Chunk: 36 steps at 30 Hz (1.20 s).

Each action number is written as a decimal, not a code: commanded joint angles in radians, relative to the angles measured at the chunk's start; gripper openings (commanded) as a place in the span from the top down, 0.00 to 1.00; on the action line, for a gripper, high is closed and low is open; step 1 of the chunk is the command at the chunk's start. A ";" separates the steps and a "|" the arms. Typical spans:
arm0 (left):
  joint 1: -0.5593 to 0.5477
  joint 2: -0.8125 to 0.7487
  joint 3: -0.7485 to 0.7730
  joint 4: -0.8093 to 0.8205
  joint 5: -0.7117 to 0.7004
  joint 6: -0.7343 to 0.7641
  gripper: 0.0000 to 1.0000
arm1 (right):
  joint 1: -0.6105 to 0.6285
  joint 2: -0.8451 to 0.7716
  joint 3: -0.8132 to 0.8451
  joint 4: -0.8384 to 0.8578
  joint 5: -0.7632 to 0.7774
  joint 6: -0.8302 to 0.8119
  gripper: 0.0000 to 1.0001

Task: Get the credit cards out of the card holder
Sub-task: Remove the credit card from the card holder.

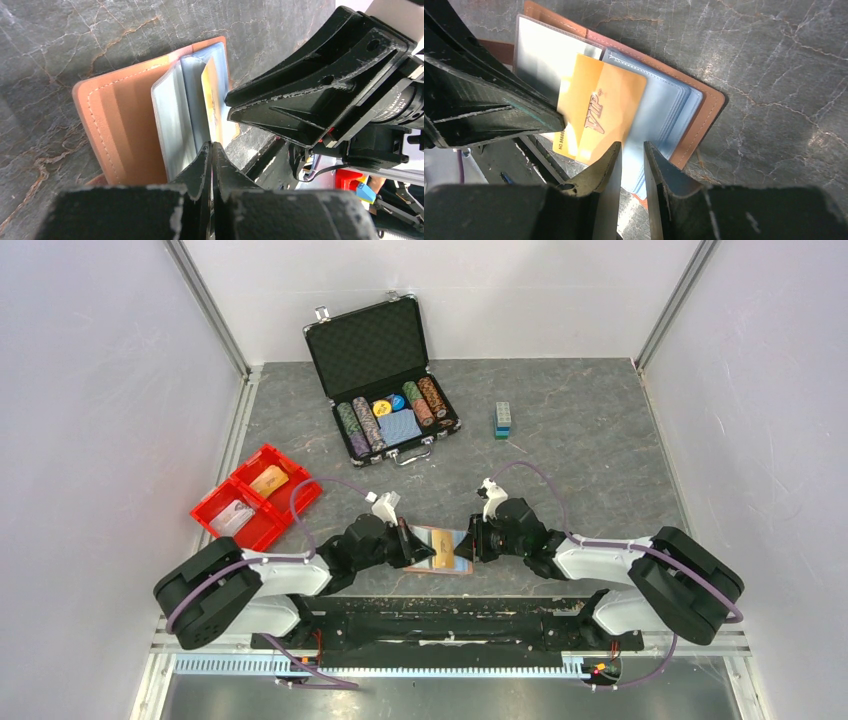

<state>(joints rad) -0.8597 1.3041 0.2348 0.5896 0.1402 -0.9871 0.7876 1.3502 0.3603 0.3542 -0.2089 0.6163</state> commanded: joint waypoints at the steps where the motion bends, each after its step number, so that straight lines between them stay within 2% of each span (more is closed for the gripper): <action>1: -0.003 -0.055 -0.010 -0.028 -0.017 -0.030 0.98 | -0.009 0.001 -0.025 -0.072 0.028 -0.042 0.74; 5: -0.002 -0.091 -0.013 -0.063 -0.026 -0.027 0.98 | -0.013 -0.002 -0.022 -0.072 0.026 -0.043 0.74; 11: -0.002 -0.078 -0.007 -0.030 -0.002 -0.019 0.98 | -0.012 0.009 -0.035 -0.015 -0.030 -0.036 0.74; 25: -0.002 0.082 0.040 0.103 0.092 -0.037 0.79 | -0.013 0.036 -0.062 0.040 -0.059 -0.008 0.75; 36: -0.003 0.136 0.038 0.170 0.096 -0.058 0.77 | -0.013 0.056 -0.082 0.078 -0.078 0.014 0.77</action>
<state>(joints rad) -0.8597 1.4227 0.2504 0.6559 0.2203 -1.0050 0.7738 1.3758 0.3138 0.4683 -0.2768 0.6277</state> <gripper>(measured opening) 0.225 0.229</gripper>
